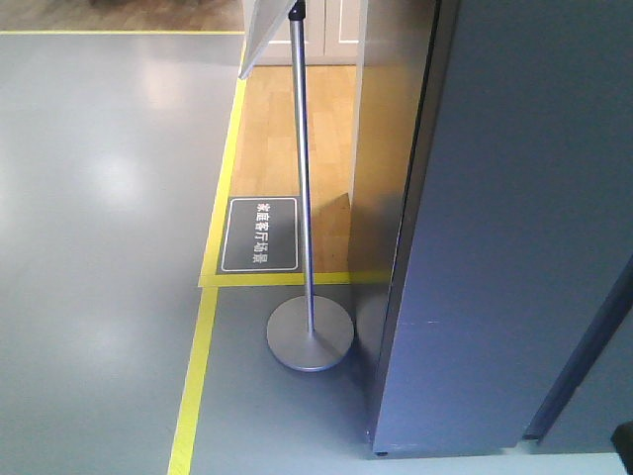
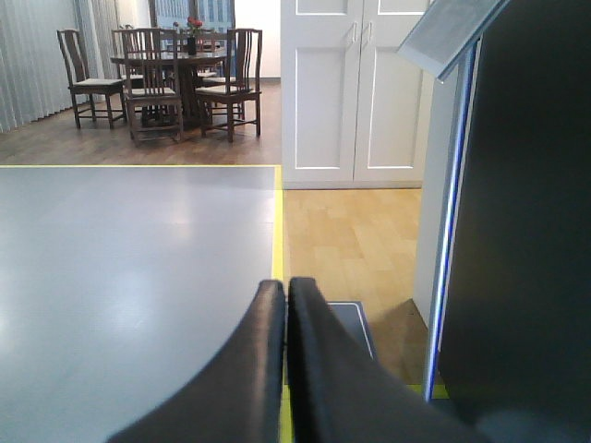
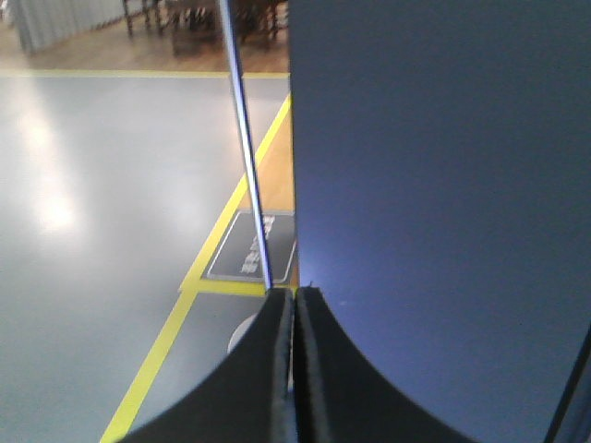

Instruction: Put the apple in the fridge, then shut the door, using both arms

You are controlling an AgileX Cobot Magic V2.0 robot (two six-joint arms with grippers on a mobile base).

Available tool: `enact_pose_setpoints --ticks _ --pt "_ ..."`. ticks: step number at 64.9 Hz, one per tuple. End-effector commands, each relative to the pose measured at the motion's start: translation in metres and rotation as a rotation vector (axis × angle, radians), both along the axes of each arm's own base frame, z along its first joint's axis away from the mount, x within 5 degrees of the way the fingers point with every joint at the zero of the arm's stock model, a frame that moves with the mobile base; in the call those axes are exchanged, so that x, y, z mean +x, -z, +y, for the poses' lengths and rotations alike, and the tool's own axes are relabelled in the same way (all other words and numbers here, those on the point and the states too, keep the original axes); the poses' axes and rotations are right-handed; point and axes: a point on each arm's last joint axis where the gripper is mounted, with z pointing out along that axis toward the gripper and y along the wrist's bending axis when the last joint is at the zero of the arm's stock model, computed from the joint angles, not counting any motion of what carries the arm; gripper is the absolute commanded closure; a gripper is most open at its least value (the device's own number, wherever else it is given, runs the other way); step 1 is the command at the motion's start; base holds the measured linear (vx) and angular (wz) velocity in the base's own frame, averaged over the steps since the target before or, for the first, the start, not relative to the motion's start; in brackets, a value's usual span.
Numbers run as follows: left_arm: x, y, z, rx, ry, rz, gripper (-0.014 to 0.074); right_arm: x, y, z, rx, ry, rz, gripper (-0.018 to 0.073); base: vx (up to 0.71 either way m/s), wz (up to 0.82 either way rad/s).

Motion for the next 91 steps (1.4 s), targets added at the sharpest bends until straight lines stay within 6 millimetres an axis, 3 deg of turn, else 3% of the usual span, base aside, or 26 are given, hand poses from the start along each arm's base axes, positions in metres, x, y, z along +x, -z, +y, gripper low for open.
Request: enact_pose_setpoints --ticks 1,20,48,91 --pt "0.0 0.003 -0.001 -0.01 0.01 -0.051 0.0604 0.001 -0.007 -0.005 0.01 0.06 -0.133 0.0563 0.0 0.0" --pt "0.0 0.003 -0.001 -0.01 0.01 -0.051 0.0604 0.001 -0.024 -0.007 -0.018 0.074 -0.318 0.0563 0.0 0.0" --pt "0.0 0.003 -0.001 -0.01 0.01 -0.051 0.0603 0.0 -0.03 -0.014 -0.011 0.215 -0.391 0.0563 0.0 0.0" --pt "0.0 0.003 -0.001 -0.01 0.01 -0.051 0.0603 0.0 -0.03 -0.014 -0.008 0.211 -0.389 0.0563 0.0 0.0"
